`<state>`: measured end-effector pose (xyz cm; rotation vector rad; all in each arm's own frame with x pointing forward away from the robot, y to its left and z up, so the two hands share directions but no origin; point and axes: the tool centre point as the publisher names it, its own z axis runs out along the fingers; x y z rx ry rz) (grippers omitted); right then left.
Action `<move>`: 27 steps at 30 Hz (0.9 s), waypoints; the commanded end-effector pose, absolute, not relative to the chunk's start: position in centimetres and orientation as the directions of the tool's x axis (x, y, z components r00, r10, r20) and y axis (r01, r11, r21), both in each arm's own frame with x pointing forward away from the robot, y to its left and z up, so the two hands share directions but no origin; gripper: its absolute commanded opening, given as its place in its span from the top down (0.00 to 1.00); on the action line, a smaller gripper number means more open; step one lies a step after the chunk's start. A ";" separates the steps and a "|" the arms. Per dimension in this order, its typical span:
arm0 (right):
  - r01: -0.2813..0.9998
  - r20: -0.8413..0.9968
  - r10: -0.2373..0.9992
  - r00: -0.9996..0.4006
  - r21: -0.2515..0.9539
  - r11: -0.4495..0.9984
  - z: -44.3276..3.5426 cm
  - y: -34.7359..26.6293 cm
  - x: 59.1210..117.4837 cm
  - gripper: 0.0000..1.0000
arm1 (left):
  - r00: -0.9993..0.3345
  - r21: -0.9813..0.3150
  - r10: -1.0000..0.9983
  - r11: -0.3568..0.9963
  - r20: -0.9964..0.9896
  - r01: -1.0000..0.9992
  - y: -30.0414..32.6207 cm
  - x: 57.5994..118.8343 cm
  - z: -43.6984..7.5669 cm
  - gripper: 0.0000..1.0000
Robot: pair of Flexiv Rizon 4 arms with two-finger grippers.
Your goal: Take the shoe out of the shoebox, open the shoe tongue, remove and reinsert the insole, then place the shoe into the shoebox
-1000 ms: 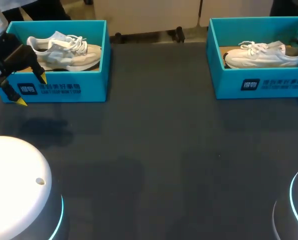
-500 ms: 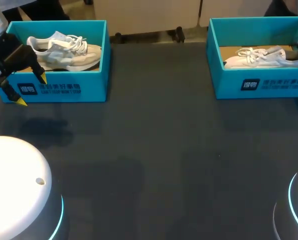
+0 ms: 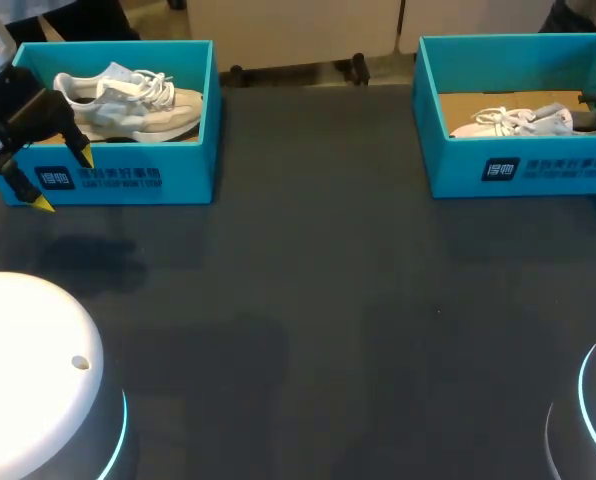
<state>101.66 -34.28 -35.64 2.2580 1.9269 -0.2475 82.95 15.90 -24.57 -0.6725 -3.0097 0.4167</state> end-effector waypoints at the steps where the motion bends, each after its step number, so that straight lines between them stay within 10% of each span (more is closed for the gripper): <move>1: 0.988 -0.219 0.964 0.150 0.005 -0.152 -36.4 -34.5 102.2 1.00 | -0.906 -0.262 0.423 0.871 -0.027 0.415 15.9 82.9 -24.5 0.00; 27: 0.983 -0.166 0.971 0.174 -0.032 -0.182 -38.7 -34.2 102.6 1.00 | -0.906 -0.262 0.423 0.871 -0.027 0.415 15.9 82.9 -24.5 0.00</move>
